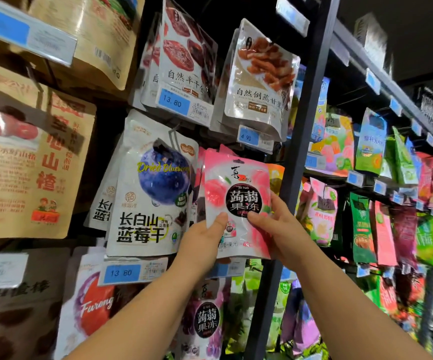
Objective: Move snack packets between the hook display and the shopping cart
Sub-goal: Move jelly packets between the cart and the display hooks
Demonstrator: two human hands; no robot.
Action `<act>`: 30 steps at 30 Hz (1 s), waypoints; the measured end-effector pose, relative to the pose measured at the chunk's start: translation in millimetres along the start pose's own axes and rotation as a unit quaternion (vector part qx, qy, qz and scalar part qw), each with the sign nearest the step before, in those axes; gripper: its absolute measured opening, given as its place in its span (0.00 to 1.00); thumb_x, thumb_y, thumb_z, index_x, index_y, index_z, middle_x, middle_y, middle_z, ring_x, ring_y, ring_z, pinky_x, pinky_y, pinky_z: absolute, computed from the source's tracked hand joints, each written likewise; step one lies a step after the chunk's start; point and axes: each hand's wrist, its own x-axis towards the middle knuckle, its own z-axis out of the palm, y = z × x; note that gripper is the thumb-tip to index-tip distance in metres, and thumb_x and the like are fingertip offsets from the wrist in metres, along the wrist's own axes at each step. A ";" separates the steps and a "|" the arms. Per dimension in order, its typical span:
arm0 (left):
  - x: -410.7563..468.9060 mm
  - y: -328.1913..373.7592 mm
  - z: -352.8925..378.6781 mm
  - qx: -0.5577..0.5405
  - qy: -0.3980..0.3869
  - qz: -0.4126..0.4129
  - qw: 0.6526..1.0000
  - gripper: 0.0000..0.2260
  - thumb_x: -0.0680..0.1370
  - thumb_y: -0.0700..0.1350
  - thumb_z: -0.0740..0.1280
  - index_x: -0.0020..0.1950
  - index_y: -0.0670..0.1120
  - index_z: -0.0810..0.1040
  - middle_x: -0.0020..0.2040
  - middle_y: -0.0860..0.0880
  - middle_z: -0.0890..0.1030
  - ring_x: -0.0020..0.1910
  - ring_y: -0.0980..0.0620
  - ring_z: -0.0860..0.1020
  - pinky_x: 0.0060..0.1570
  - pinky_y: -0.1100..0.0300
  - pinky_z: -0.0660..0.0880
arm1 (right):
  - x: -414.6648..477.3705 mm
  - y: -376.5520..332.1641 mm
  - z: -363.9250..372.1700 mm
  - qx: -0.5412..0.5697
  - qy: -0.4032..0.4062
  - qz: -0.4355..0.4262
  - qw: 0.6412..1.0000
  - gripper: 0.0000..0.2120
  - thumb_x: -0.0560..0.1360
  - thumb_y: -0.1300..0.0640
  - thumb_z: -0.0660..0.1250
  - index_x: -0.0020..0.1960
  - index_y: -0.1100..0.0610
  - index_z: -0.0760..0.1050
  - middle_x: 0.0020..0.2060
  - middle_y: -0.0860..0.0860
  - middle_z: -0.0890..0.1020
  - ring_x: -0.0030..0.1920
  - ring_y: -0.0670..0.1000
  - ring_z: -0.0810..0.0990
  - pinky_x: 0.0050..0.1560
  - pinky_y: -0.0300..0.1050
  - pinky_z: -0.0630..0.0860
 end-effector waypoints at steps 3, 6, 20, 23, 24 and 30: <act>9.1 6.7 9.2 0.046 -0.012 0.009 0.999 0.21 0.81 0.56 0.58 0.35 0.44 0.70 0.31 0.50 0.70 0.30 0.53 0.68 0.32 0.63 0.65 | 6.4 -2.0 -6.7 0.006 0.038 -0.019 0.999 0.37 0.69 0.63 0.74 0.73 0.44 0.63 0.60 0.53 0.81 0.58 0.58 0.82 0.61 0.63 0.75; 20.3 8.4 13.6 0.053 -0.023 0.025 0.998 0.20 0.81 0.57 0.56 0.51 0.43 0.78 0.45 0.50 0.77 0.47 0.50 0.74 0.45 0.58 0.67 | 11.3 -4.1 -11.1 0.012 0.062 -0.033 0.997 0.39 0.73 0.66 0.71 0.76 0.44 0.59 0.63 0.55 0.79 0.58 0.58 0.82 0.60 0.62 0.77; 47.4 6.0 11.9 0.168 0.046 0.162 0.971 0.25 0.77 0.53 0.66 0.71 0.56 0.60 0.53 0.51 0.78 0.53 0.48 0.76 0.49 0.55 0.71 | 40.8 -11.5 -20.7 0.000 0.071 0.007 0.997 0.35 0.75 0.65 0.69 0.74 0.39 0.63 0.65 0.52 0.78 0.56 0.58 0.83 0.57 0.57 0.79; 53.0 10.2 11.0 0.253 0.064 0.202 0.944 0.24 0.77 0.54 0.65 0.72 0.57 0.63 0.62 0.50 0.70 0.62 0.48 0.70 0.61 0.53 0.68 | 44.5 -10.5 -20.9 0.006 0.062 0.019 0.998 0.35 0.75 0.65 0.68 0.74 0.39 0.63 0.60 0.53 0.81 0.53 0.59 0.84 0.51 0.55 0.81; 55.6 11.1 11.1 0.294 0.078 0.207 0.930 0.23 0.77 0.56 0.64 0.71 0.57 0.65 0.62 0.50 0.67 0.64 0.48 0.67 0.63 0.53 0.66 | 45.2 -10.2 -20.6 0.006 0.060 0.026 0.998 0.34 0.76 0.64 0.68 0.74 0.38 0.63 0.58 0.53 0.82 0.51 0.59 0.85 0.47 0.54 0.82; 81.1 15.3 13.5 0.359 0.045 0.189 0.913 0.23 0.79 0.57 0.58 0.74 0.60 0.61 0.78 0.54 0.45 0.76 0.47 0.46 0.74 0.45 0.51 | 51.4 -5.5 -23.3 0.009 0.065 0.052 0.997 0.32 0.76 0.64 0.68 0.74 0.40 0.65 0.55 0.56 0.84 0.45 0.58 0.86 0.36 0.48 0.82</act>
